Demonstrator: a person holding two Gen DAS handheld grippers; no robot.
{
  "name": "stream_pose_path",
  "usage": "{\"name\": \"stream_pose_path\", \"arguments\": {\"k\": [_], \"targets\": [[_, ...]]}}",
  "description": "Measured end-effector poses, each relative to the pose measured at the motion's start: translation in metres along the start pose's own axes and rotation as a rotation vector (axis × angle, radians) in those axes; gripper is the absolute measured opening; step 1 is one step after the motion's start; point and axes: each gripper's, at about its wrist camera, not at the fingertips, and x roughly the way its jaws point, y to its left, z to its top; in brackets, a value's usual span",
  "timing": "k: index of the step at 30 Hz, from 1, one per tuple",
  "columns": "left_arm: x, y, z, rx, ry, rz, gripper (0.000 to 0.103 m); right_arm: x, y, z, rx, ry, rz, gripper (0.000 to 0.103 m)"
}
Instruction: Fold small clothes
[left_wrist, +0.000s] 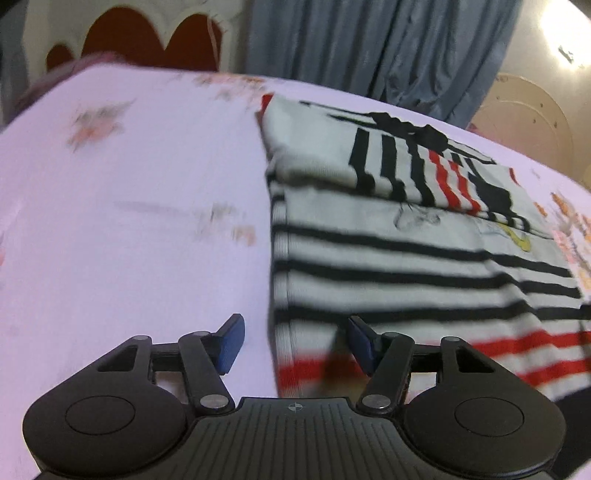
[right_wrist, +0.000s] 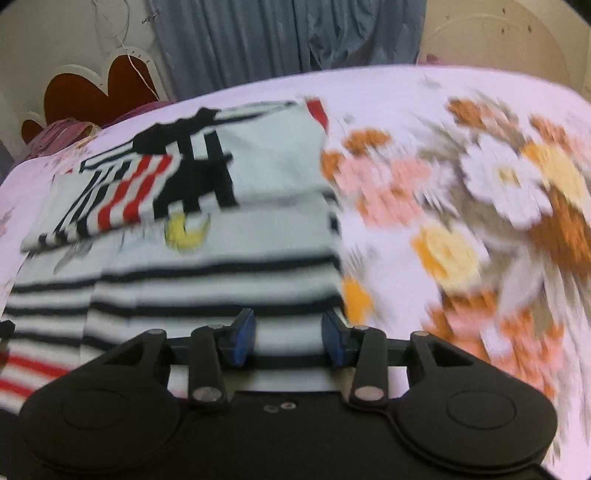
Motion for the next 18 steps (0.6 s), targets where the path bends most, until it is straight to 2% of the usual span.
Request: {"name": "stream_pose_path", "arguments": {"k": [4, 10, 15, 18], "targets": [[-0.022, -0.002, -0.029, -0.086, 0.028, -0.057, 0.061, -0.023, -0.017, -0.031, 0.033, 0.011, 0.051, 0.041], [-0.048, -0.007, -0.07, -0.156, 0.043, -0.131, 0.058, -0.045, -0.038, -0.073, 0.154, 0.062, 0.216, 0.041], [-0.063, 0.008, -0.1, -0.297, 0.057, -0.247, 0.044, -0.062, -0.034, -0.1, 0.15, 0.105, 0.35, 0.04], [-0.063, 0.02, -0.116, -0.394, 0.042, -0.314, 0.042, -0.065, -0.026, -0.108, 0.111, 0.112, 0.391, 0.037]]}}
